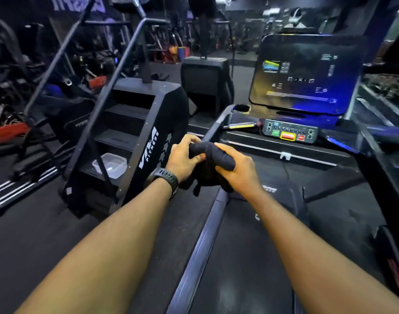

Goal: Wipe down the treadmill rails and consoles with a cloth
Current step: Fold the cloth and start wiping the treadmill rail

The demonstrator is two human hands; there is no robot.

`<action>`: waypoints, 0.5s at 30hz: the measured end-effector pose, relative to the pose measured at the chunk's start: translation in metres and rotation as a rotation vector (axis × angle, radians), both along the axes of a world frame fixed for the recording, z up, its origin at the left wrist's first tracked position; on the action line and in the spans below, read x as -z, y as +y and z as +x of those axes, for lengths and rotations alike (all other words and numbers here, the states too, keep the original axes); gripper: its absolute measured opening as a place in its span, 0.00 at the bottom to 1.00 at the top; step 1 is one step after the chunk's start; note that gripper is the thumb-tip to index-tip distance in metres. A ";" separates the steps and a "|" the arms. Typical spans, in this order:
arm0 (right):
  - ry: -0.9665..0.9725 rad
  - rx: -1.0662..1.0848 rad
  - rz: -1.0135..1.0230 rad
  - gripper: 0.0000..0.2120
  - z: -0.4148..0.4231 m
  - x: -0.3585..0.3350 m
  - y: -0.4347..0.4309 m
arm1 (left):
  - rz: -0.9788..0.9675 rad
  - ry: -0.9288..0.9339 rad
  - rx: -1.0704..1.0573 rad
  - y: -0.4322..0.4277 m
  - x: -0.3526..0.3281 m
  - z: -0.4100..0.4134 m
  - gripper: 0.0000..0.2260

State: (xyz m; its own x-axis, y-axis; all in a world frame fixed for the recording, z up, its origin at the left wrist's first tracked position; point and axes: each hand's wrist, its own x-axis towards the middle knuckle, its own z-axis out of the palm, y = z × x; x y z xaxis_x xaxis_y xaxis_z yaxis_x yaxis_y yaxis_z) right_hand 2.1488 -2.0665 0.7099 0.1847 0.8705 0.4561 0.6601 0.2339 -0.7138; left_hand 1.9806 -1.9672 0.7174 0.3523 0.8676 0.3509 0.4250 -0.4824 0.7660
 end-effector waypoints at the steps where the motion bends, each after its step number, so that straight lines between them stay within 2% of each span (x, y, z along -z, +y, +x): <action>1: -0.046 0.019 0.037 0.26 0.003 0.004 0.012 | -0.028 0.045 -0.033 0.011 0.009 0.001 0.24; 5: -0.144 -0.016 0.143 0.23 0.016 0.020 0.063 | -0.182 0.117 -0.197 0.042 0.048 0.009 0.40; 11: -0.361 -0.110 0.202 0.28 0.028 0.060 0.145 | -0.320 0.186 -0.384 0.060 0.081 0.017 0.40; 15: -0.539 -0.164 0.299 0.23 0.020 0.079 0.181 | -0.417 0.211 -0.443 0.078 0.106 0.016 0.39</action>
